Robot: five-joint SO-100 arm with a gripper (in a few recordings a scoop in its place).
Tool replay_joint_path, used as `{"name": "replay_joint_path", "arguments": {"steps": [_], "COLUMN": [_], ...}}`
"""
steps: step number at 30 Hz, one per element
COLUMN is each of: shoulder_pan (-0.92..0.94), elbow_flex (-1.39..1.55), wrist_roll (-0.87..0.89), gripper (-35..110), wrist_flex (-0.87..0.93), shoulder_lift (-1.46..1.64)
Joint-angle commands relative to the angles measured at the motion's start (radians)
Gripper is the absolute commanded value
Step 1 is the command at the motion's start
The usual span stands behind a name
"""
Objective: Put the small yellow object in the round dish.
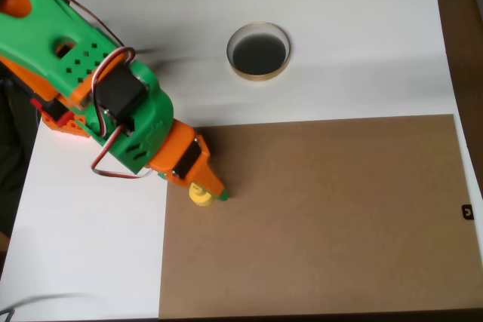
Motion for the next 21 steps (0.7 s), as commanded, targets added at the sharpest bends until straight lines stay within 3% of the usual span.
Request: {"name": "replay_joint_path", "arguments": {"steps": [1, 21], "shoulder_pan": [-0.009, 0.023], "elbow_flex": [-0.058, -0.135], "wrist_roll": [-0.014, -0.043], "gripper": [27, 17], "wrist_flex": [0.0, -0.04], "shoulder_lift": [-0.009, -0.101]}}
